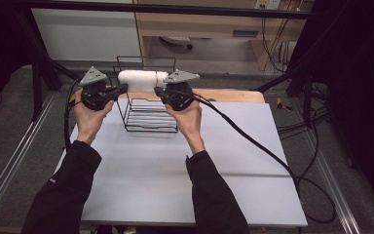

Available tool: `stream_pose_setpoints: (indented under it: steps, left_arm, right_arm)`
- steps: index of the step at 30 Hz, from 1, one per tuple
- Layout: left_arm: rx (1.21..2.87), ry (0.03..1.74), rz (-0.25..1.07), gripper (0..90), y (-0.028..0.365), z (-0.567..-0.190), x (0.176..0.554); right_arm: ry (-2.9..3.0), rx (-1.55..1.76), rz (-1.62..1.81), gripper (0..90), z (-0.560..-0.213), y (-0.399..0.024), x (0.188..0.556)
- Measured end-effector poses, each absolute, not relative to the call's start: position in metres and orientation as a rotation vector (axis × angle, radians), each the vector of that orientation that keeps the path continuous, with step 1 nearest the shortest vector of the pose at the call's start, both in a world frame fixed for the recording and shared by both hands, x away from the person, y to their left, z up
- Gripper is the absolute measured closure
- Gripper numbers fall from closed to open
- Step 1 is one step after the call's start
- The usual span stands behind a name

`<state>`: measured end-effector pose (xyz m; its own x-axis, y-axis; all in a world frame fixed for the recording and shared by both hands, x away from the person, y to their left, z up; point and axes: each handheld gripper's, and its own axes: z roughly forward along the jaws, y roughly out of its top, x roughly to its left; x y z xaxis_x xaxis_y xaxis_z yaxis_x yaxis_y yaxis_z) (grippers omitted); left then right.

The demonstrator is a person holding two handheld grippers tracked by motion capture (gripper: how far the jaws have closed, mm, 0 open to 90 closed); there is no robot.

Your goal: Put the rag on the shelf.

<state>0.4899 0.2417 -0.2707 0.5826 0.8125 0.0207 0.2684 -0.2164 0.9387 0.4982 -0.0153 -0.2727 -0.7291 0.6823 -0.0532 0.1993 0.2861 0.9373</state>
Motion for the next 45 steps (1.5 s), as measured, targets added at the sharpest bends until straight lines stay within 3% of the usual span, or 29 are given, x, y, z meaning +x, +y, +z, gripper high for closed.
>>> stream_pose_setpoints:
  steps: [5,13,22,30,37,45]
  left_arm:
    - [1.768,0.886,0.648,88.5,0.242,-0.27,0.488]
    - [1.77,0.879,0.627,76.3,0.245,-0.264,0.478]
    - [1.81,0.886,0.594,54.5,0.252,-0.263,0.463]
    - [1.853,0.884,0.584,46.3,0.259,-0.275,0.45]
    - [1.893,0.866,0.558,37.2,0.26,-0.294,0.439]
    - [1.942,0.895,0.508,27.5,0.262,-0.327,0.427]
  right_arm:
    - [2.11,0.775,1.449,87.8,-0.272,-0.016,0.496]
    - [2.091,0.76,1.512,78.4,-0.258,-0.024,0.485]
    - [2.082,0.816,1.534,55.9,-0.248,-0.047,0.471]
    - [2.087,0.878,1.54,43.7,-0.255,-0.081,0.461]
    - [2.102,0.912,1.528,25.4,-0.263,-0.109,0.449]
    - [2.102,0.967,1.5,12.1,-0.29,-0.144,0.437]
